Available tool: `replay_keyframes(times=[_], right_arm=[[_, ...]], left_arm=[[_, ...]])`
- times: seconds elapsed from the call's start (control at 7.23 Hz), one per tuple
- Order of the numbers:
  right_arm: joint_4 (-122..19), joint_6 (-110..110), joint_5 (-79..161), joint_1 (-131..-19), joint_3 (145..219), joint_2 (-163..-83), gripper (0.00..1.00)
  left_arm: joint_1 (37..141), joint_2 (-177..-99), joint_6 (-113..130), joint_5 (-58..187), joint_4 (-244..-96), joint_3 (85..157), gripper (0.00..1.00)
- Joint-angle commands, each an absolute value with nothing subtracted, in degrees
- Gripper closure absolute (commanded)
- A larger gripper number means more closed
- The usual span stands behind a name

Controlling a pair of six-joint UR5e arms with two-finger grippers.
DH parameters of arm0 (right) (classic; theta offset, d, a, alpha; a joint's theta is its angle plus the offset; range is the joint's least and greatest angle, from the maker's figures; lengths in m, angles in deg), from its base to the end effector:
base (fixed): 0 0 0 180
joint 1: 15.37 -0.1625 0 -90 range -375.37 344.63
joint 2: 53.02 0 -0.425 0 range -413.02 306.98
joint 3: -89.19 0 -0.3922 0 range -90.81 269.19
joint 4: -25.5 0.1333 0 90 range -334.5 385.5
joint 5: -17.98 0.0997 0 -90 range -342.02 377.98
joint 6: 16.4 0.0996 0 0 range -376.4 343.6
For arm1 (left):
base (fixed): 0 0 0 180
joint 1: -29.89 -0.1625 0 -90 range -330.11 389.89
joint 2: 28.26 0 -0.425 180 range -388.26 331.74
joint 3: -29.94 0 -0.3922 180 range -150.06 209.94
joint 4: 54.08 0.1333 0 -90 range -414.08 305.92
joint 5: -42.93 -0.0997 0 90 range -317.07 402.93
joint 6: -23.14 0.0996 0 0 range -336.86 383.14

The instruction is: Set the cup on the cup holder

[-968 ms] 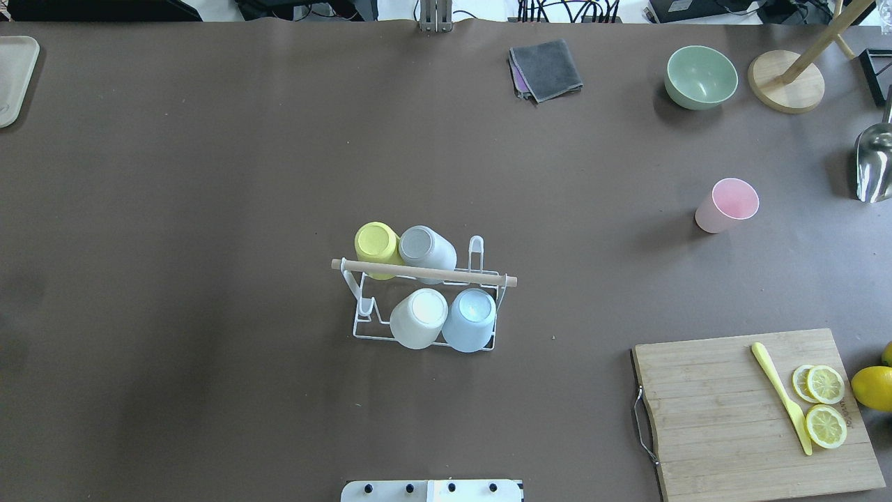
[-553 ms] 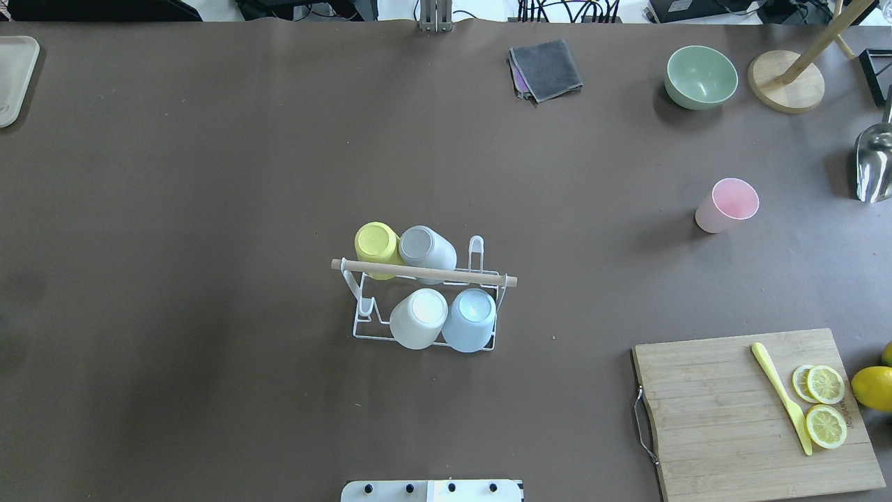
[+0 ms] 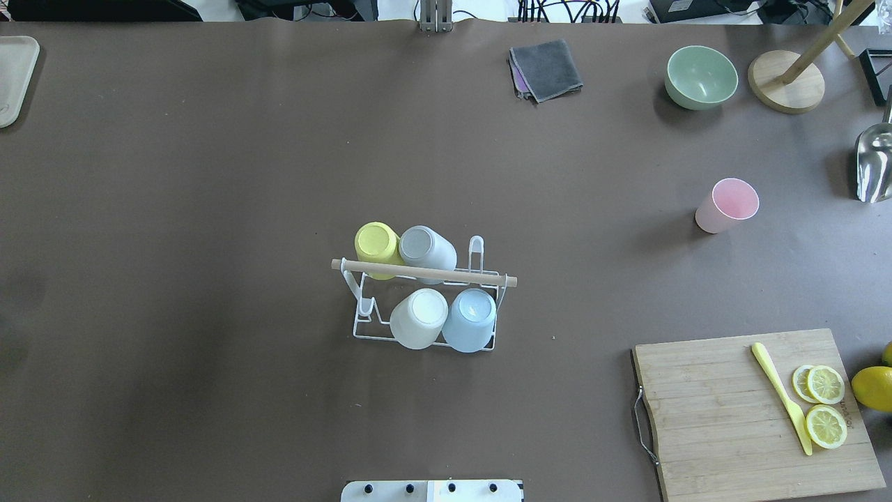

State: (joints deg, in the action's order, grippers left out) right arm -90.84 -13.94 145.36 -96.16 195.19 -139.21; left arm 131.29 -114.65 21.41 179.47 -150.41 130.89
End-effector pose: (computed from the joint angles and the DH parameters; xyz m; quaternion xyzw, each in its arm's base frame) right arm -0.0061 -0.4927 0.5436 -0.0862 -0.3128 -0.0375 0.9452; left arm -0.1537 -0.4539 0.5796 0.1420 0.3816 -0.0576 0.9115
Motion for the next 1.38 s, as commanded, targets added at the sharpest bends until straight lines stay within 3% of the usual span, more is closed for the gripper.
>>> replay_keyframes(times=[0.0, 0.28, 0.55, 0.83, 1.24], right_arm=[[-96.56, -13.94, 144.72, -90.54, 194.75, -133.37, 0.00], [-99.55, -14.64, 143.49, -85.44, 194.13, -130.90, 0.00], [-104.73, -19.62, 140.34, -83.40, 192.47, -125.56, 0.00], [-105.46, -24.55, 140.24, -83.74, 183.37, -119.14, 0.00], [-105.72, -30.98, 139.44, -84.01, 162.89, -104.56, 0.00]], left_arm=[[133.84, -114.92, 14.03, 181.18, -149.35, 130.57, 0.02], [136.23, -118.06, 11.46, 183.79, -148.31, 124.47, 0.02], [140.09, -125.62, 11.80, 191.18, -146.89, 110.16, 0.03], [140.19, -131.25, 11.89, 194.87, -145.24, 98.89, 0.03], [139.31, -132.85, 17.99, 193.24, -145.84, 102.24, 0.03]])
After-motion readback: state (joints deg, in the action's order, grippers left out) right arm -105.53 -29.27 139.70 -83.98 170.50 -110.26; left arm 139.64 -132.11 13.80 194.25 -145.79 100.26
